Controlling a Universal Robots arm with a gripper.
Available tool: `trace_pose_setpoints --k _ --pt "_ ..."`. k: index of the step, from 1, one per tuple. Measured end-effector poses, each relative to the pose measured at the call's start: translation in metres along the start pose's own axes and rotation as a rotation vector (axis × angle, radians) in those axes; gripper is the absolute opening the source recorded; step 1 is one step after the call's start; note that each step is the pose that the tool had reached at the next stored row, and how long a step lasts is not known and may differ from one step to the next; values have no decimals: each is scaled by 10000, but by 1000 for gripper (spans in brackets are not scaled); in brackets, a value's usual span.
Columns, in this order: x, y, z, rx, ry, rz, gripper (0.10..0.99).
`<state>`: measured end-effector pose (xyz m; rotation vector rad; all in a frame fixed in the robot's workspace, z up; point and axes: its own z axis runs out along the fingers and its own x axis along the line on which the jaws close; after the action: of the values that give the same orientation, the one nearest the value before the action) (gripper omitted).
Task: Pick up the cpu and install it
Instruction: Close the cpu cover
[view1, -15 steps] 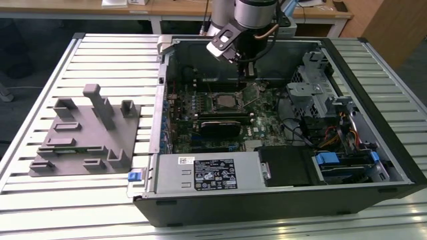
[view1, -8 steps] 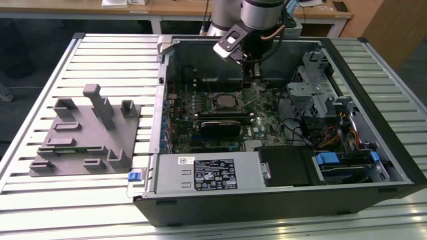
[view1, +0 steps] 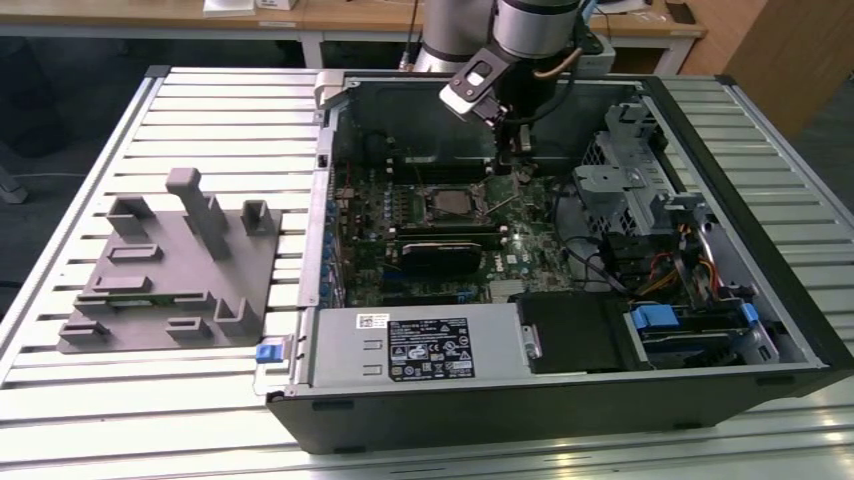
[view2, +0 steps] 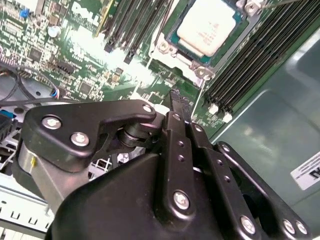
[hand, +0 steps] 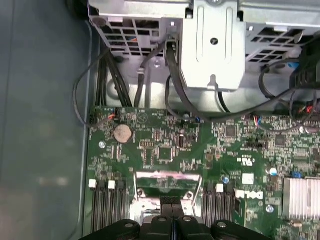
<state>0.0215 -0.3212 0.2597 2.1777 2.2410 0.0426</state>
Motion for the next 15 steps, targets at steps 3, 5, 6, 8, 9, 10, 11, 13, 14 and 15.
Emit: trace_pose_setpoints --k 3,5,6,8,9,10,11,13,14,15 --pt "5 41 5 1 -17 -1 106" --pt "7 65 6 2 -32 -2 106" --pt "7 75 7 2 -35 -2 106" --pt "7 93 9 2 -33 -42 106" --pt "7 99 9 2 -32 -80 106" --pt "7 107 11 2 -30 -106 106" --pt "7 114 11 3 -33 -114 106" --pt "6 129 13 6 -48 -114 106" --pt "6 137 13 8 -62 -114 106" --pt "6 143 14 9 -74 -114 106"
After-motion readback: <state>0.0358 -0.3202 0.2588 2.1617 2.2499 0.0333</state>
